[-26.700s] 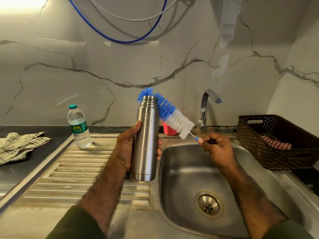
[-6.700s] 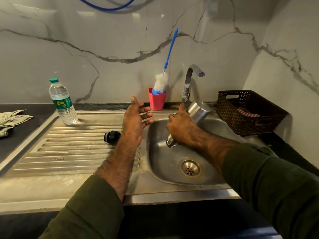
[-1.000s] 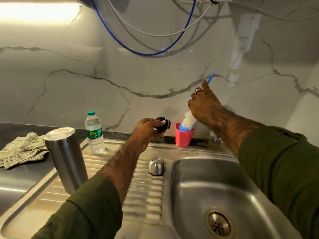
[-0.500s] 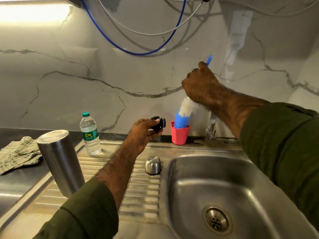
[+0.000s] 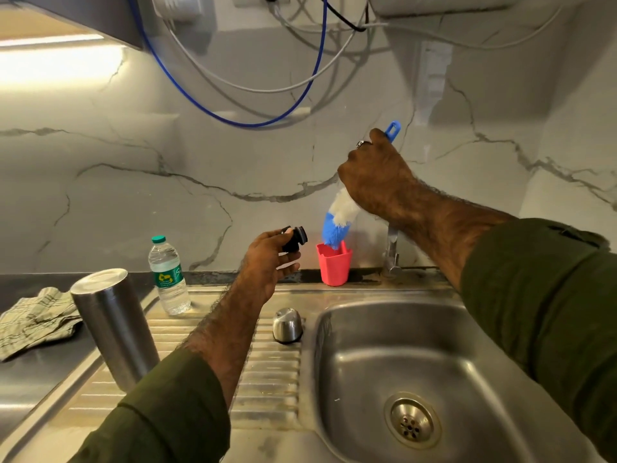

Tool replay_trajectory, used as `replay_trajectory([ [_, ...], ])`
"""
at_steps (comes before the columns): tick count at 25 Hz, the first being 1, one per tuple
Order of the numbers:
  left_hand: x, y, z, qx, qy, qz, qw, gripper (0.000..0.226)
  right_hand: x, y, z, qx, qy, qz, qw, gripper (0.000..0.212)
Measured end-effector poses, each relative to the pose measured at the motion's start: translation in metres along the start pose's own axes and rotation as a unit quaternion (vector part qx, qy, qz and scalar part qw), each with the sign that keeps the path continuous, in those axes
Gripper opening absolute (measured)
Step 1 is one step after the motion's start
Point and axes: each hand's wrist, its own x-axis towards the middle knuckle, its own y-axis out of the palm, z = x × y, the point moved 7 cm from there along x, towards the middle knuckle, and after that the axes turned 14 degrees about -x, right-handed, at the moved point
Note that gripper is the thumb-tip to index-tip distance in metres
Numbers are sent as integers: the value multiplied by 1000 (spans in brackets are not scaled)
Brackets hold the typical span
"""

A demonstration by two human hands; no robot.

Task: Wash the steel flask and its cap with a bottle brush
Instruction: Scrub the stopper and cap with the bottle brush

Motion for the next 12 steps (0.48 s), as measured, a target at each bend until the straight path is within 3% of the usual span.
replay_trajectory([
  [12, -7, 2, -5, 5, 6, -4, 1000, 25, -15, -8, 6, -18, -7, -12, 1000, 36],
])
